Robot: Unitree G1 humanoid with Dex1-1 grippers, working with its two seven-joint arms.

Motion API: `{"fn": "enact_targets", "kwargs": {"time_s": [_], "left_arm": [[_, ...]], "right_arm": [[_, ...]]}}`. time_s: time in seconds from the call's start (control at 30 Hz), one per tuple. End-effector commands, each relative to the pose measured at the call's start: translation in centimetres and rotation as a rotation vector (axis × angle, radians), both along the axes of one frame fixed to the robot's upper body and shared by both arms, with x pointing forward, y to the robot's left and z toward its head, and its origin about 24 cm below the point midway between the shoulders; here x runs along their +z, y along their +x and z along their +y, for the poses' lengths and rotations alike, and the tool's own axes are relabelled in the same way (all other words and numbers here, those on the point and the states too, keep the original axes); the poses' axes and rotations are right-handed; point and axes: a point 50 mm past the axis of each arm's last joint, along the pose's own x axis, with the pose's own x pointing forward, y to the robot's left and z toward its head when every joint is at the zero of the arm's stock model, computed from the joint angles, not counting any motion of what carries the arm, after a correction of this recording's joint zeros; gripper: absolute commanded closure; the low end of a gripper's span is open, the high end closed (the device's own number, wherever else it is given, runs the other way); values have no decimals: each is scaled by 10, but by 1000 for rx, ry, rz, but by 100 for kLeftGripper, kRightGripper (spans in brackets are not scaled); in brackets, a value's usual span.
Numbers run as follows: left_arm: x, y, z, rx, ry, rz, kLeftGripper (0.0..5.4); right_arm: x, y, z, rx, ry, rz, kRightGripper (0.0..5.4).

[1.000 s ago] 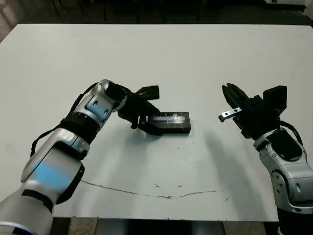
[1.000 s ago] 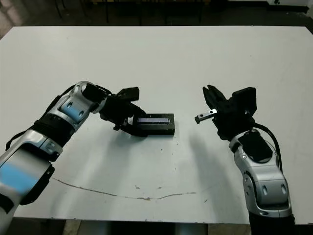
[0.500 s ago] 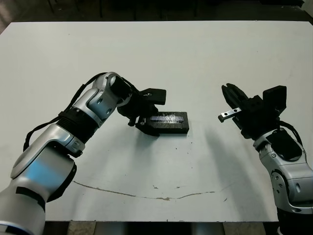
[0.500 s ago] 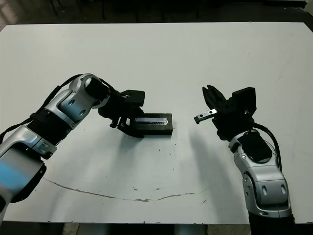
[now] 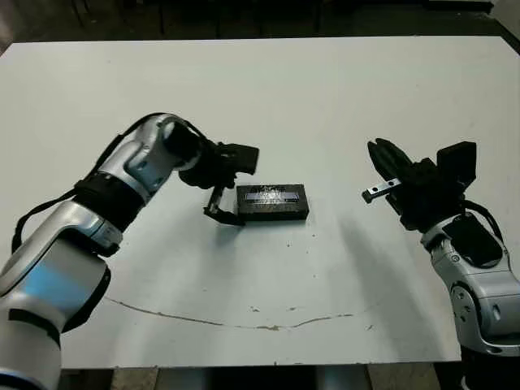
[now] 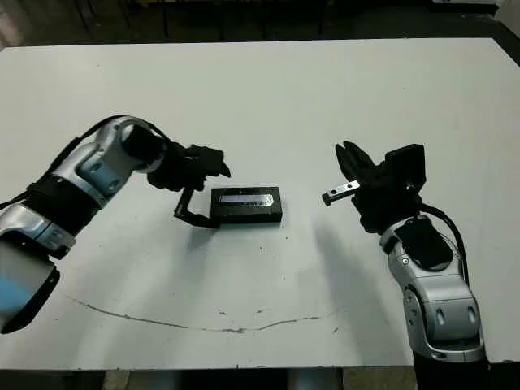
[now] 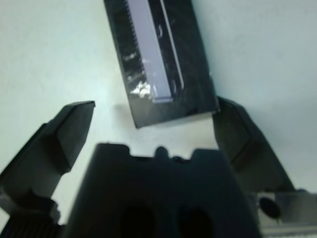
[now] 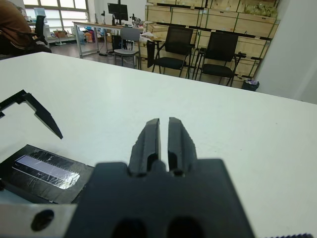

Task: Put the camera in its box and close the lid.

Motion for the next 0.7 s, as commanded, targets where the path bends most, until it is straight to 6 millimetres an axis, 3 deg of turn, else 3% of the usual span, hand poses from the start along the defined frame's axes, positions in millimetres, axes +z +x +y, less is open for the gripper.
{"fn": "enact_targets", "kwargs": {"time_s": [0.03,0.3,0.5,0.6,0.7], "left_arm": [[-71,-28,61,154,204,181,0],[-66,-37,102,261,129,178,0],[-35,-38,113,290,107,94,0],[-13,-41,111,351,-30,-27,16],[4,-47,100,468,-333,-167,58]], "right_arm": [[-6,-2,-2,-12,2,42,540],[-7,-2,-2,-11,6,49,540],[-6,-2,-2,-10,-7,47,540],[-6,-2,-2,-12,-4,49,540],[-6,-2,-2,-14,-3,51,540]]}}
